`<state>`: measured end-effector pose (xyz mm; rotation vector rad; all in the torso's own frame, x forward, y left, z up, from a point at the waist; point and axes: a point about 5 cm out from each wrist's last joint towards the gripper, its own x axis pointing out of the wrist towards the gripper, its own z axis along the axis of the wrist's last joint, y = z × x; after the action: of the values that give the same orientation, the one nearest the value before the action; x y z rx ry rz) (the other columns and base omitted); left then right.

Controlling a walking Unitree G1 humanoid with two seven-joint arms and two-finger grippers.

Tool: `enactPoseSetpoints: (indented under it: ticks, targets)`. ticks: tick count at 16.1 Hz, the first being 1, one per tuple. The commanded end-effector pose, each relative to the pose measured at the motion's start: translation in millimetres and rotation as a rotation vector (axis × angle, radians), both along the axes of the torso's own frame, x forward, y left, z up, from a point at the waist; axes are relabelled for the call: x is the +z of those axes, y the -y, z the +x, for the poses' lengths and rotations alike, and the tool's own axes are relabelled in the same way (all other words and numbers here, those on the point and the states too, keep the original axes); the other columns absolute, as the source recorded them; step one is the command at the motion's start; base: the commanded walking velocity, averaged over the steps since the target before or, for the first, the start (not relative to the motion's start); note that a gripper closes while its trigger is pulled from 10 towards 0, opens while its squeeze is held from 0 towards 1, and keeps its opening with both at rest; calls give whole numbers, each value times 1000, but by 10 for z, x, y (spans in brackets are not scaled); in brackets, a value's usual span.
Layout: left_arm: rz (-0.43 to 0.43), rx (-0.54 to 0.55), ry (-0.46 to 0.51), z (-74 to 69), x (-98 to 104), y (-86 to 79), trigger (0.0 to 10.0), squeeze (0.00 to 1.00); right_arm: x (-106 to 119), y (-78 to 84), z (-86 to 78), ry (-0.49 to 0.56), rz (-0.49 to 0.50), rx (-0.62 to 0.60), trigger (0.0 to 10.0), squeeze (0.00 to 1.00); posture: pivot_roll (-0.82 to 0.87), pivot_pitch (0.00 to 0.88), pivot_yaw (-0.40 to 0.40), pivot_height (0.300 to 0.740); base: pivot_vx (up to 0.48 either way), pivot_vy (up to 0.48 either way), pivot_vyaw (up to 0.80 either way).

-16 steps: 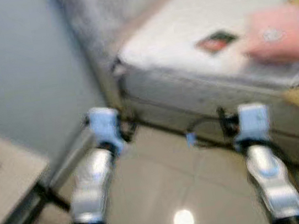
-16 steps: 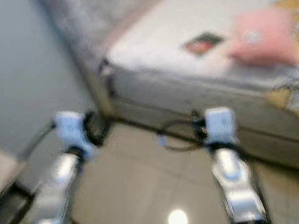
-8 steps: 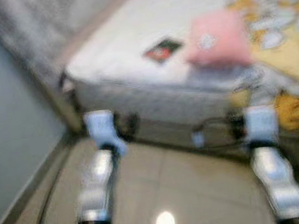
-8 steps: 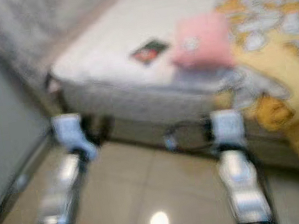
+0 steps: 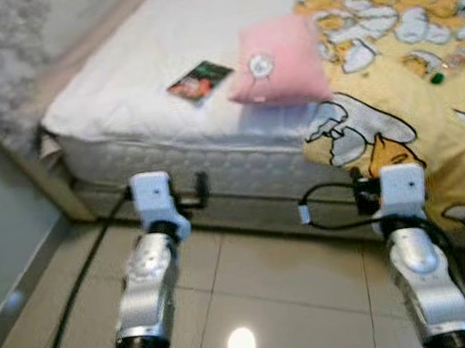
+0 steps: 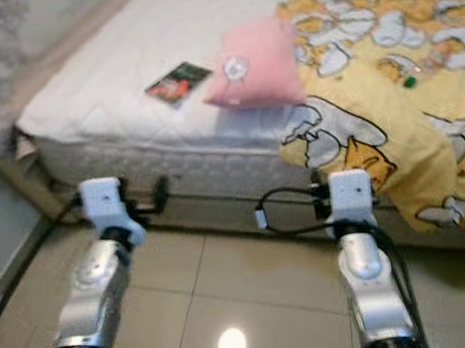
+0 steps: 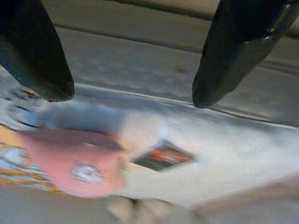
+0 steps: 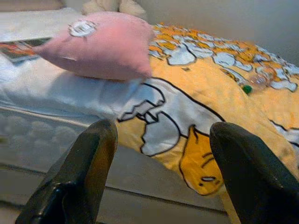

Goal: Clean up the room

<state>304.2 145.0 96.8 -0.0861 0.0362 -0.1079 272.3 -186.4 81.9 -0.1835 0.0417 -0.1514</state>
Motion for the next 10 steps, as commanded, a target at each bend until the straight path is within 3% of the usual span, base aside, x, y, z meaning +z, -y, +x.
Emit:
enactPoseSetpoints:
  ticks: [1, 2, 3, 5, 8, 9, 10]
  targets:
    - [47, 54, 26, -28, 21, -117, 10000, 1000, 24, -72, 51, -4, -21, 24, 10000, 0, -156, 0, 57, 723, 0, 0, 0]
    - [55, 76, 25, -46, 5, -184, 10000, 1000, 26, -90, 54, 1, 4, 27, 10000, 0, -155, 0, 61, 723, 0, 0, 0]
    - [68, 75, 16, -65, -19, -250, 10000, 1000, 50, -83, 40, 28, 52, 21, 10000, 1000, -155, 0, 61, 723, 0, 0, 0]
    - [85, 29, 35, -67, 29, -251, 10000, 1000, 55, -62, 27, 36, 85, 15, 10000, 1000, -147, 0, 64, 723, 0, 0, 0]
    - [57, -57, 63, -42, 94, -109, 10000, 1000, 26, -51, 26, 23, 83, 7, 10000, 1000, -146, 0, 65, 723, 0, 0, 0]
    - [25, -102, 53, -33, 83, -39, 10000, 1000, 57, -116, 34, 34, -25, 63, 10000, 1000, -151, 0, 65, 723, 337, 0, 0]
    - [27, -102, 49, -29, 75, -30, 10000, 1000, 30, -123, 35, 6, -22, 59, 10000, 208, -156, 0, 65, 723, 480, 0, -600]
